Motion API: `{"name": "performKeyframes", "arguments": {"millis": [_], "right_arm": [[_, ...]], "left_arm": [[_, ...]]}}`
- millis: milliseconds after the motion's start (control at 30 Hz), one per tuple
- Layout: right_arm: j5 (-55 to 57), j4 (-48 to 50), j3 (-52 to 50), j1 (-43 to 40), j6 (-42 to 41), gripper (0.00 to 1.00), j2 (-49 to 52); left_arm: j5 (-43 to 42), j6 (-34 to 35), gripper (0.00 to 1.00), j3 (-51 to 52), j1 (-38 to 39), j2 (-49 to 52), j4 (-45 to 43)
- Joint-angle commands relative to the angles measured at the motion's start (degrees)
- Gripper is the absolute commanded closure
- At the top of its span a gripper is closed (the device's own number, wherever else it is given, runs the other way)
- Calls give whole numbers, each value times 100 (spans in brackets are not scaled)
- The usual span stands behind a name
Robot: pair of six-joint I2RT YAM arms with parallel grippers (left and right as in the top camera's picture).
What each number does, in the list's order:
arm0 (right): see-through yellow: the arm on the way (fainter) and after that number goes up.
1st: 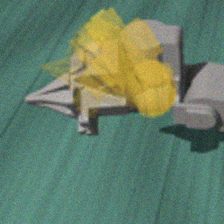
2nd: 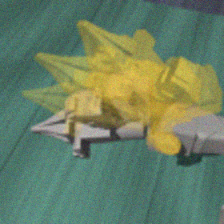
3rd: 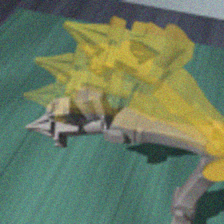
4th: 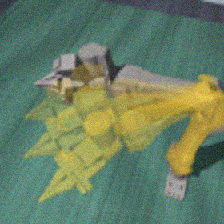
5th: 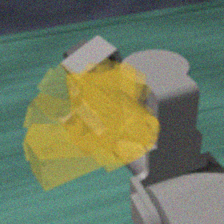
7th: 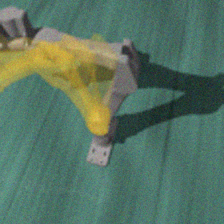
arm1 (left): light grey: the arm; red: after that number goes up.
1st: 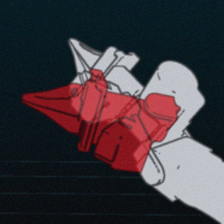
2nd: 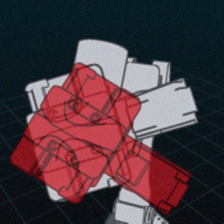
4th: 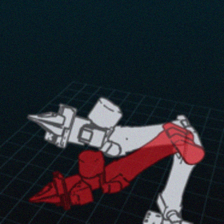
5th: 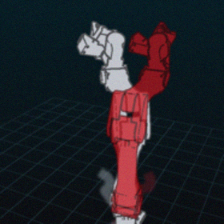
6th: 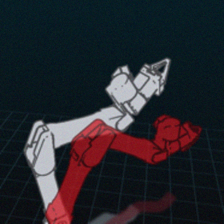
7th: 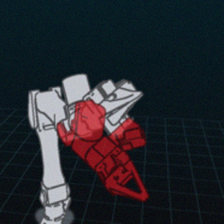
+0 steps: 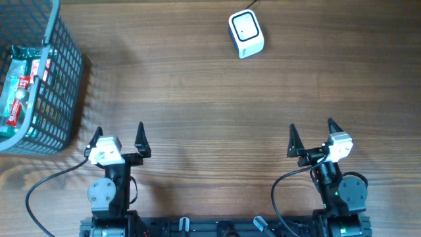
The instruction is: Scan the item barcode
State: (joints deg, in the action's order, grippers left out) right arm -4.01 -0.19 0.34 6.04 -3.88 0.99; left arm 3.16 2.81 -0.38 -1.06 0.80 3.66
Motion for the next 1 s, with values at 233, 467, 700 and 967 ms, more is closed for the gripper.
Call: {"name": "performKeyframes", "arguments": {"millis": [233, 467, 700, 967], "right_arm": [[52, 28, -4, -28, -63, 0, -9], [52, 28, -4, -28, -63, 0, -9], [52, 28, -4, -28, -63, 0, -9], [52, 28, -4, -28, -66, 0, -9]], "left_arm": [[79, -92, 0, 7, -11, -37, 13], [79, -92, 0, 7, -11, -37, 7], [-11, -107, 0, 7, -11, -37, -31], [-1757, 138, 0, -459, -11, -37, -1563]]}}
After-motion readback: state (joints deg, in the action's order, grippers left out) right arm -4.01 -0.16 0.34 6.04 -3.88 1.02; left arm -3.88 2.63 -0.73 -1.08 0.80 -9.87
